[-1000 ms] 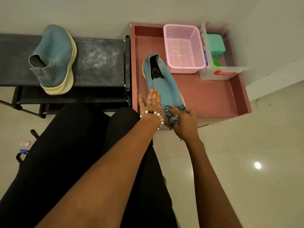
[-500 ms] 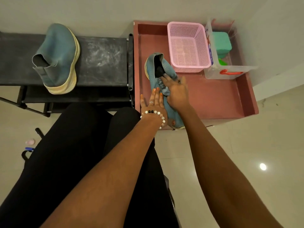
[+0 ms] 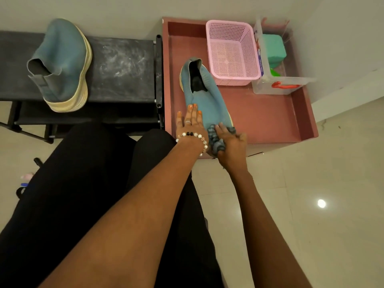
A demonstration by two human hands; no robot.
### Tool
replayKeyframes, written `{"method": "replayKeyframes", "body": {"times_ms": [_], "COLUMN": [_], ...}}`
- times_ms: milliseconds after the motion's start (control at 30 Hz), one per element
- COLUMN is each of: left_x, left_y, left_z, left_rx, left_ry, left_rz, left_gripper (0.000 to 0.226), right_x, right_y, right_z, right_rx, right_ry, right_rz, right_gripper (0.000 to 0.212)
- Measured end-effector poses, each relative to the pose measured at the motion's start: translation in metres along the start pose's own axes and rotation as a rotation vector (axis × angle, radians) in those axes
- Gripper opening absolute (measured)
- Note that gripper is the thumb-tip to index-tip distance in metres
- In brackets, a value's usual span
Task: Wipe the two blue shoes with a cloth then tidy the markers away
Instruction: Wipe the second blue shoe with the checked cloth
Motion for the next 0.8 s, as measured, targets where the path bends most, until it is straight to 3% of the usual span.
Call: {"method": "replayKeyframes", "body": {"times_ms": [67, 167, 267, 333, 467, 533, 633, 700, 800], "left_x": [-0.003, -0.005, -0.004, -0.004, 0.000, 0.003, 0.003, 0.000, -0.003], "left_y": [0.001, 0.003, 0.003, 0.003, -0.001, -0.001, -0.001, 0.000, 0.002], "left_z": [0.000, 0.000, -0.003, -0.003, -0.001, 0.001, 0.001, 0.000, -0.001], "left_rx": [0.025, 0.026, 0.027, 0.030, 0.012, -0.014, -0.010, 0.011, 0.031], "left_ry": [0.002, 0.011, 0.015, 0.016, 0.015, 0.012, -0.005, -0.002, 0.024], "left_rz": [-0.016, -0.044, -0.058, -0.062, -0.014, -0.012, -0.026, -0.042, -0.076], "left_gripper": [0.081, 0.100, 0.106, 0.101, 0.063, 0.063, 0.067, 0.075, 0.108], "right_x": [-0.034, -0.080, -0.090, -0.072, -0.004, 0.025, 0.028, 0.005, -0.041], "right_y": [0.005, 0.004, -0.005, -0.011, -0.005, -0.003, 0.000, -0.007, -0.017], "right_z": [0.004, 0.016, 0.011, -0.001, 0.006, 0.019, 0.024, 0.019, 0.006], "right_rx": [0.174, 0.216, 0.152, 0.102, -0.086, -0.140, -0.098, -0.080, 0.098], "right_ry": [0.012, 0.096, 0.096, -0.012, -0.071, -0.020, 0.037, 0.037, 0.011], "right_rz": [-0.038, -0.036, -0.019, 0.037, 0.078, 0.126, 0.133, 0.157, 0.179], "right_gripper": [0.057, 0.071, 0.059, 0.050, 0.050, 0.040, 0.047, 0.039, 0.037]}}
Point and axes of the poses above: each hand's wrist, its own x-axis away from the middle knuckle, its own y-axis out of the palm, z = x × y, the point moved 8 cm from there along -x, towards the middle knuckle, and after that the axes turned 14 degrees about -z, right-handed, at the moved point
